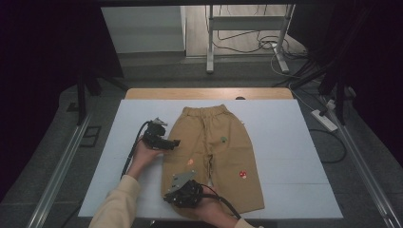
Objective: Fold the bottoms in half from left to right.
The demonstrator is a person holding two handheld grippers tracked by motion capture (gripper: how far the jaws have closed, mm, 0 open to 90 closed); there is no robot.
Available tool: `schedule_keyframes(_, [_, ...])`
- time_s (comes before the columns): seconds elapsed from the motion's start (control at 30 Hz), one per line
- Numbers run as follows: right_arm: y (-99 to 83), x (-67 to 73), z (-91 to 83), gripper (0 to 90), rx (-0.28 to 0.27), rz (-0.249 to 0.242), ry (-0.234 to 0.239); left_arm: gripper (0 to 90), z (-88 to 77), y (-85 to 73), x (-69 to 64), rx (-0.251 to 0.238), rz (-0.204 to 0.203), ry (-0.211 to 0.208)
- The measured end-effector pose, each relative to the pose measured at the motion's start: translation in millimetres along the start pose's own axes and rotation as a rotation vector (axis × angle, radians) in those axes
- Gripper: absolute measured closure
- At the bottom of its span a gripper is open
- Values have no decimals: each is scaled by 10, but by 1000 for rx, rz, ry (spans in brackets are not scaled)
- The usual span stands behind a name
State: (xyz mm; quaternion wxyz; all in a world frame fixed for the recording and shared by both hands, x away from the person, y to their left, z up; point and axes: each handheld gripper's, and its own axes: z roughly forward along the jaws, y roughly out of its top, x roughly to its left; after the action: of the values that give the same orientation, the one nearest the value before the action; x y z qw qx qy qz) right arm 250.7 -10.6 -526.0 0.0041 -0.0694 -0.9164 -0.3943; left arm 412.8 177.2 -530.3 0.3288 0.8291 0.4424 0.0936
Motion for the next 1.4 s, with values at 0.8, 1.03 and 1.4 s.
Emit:
schedule_keyframes(0.8, [-21, 7, 23, 856, 6, -7, -3, 552, 37, -46, -31, 8, 17, 3])
schedule_keyframes(1.03, [-30, 4, 29, 856, 15, -8, -1, 840, 46, -40, -46, 10, 16, -62])
schedule_keyframes(1.4, [-28, 5, 14, 857, 7, -5, 1, 856, -14, -32, -11, -19, -14, -99])
